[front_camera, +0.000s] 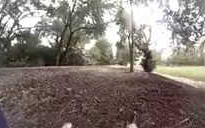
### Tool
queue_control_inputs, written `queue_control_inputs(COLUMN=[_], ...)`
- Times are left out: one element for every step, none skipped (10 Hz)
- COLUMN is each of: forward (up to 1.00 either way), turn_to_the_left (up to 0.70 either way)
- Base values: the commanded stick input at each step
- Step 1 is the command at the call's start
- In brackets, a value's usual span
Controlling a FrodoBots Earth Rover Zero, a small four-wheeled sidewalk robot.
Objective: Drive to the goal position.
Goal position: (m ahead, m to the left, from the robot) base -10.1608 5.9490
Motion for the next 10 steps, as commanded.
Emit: queue_control_inputs(forward=[0.45,0.45,0.45,0.45,0.45,0.45,0.45,0.45,0.45,0.45], turn_to_the_left=[0.27,0.27,0.27,0.27,0.27,0.27,0.27,0.27,0.27,0.11])
